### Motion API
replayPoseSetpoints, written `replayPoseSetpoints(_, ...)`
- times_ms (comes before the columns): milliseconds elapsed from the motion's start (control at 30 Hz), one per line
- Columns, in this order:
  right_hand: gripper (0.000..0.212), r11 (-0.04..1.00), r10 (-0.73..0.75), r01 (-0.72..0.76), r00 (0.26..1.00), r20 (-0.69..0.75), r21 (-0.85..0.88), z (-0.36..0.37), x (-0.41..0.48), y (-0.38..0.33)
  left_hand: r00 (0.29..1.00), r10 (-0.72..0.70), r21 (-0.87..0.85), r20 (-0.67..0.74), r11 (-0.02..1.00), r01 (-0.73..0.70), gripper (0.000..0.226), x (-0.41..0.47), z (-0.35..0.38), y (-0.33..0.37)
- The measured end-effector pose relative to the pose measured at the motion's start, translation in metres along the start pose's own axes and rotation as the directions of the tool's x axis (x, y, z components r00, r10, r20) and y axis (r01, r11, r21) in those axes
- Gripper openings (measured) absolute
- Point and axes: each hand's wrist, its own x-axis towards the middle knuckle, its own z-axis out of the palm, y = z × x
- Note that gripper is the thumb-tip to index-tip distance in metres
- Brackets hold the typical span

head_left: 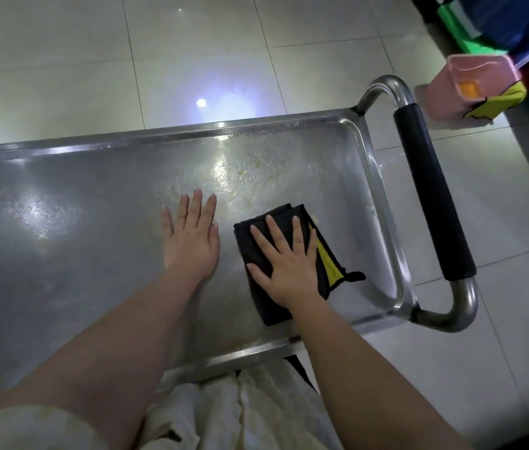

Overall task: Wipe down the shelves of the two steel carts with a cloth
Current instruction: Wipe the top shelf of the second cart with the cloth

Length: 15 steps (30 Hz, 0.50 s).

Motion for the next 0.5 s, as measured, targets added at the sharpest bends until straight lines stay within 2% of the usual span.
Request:
replayPoseSetpoints(67, 0.070, 0.998, 0.055, -0.055, 0.998, 0.000, -0.011, -0.006, 0.006, 0.031, 1.000, -0.010, -0.008, -0.006, 1.000, 0.010, 0.055, 0.002, 0.000, 0.001)
replayPoseSetpoints(200, 0.071, 0.945, 0.327, -0.328, 0.944, 0.047, 0.002, -0.025, 0.028, 0.113, 1.000, -0.012, -0.003, -0.013, 1.000, 0.012, 0.056, 0.001, -0.002, 0.007)
replayPoseSetpoints(333, 0.071, 0.876, 0.482, -0.482, 0.872, 0.086, -0.026, -0.035, 0.065, 0.123, 1.000, -0.029, 0.053, 0.011, 0.998, 0.028, 0.058, 0.007, -0.006, 0.012)
replayPoseSetpoints(433, 0.073, 0.890, 0.449, -0.453, 0.889, 0.090, 0.041, -0.034, 0.099, 0.071, 0.999, -0.025, 0.065, 0.023, 0.998, 0.024, 0.060, 0.011, -0.008, 0.017)
replayPoseSetpoints(500, 0.072, 0.954, 0.292, -0.296, 0.953, 0.083, 0.040, -0.031, 0.107, 0.020, 0.999, -0.029, 0.077, 0.035, 0.997, 0.026, 0.060, 0.013, -0.009, 0.016)
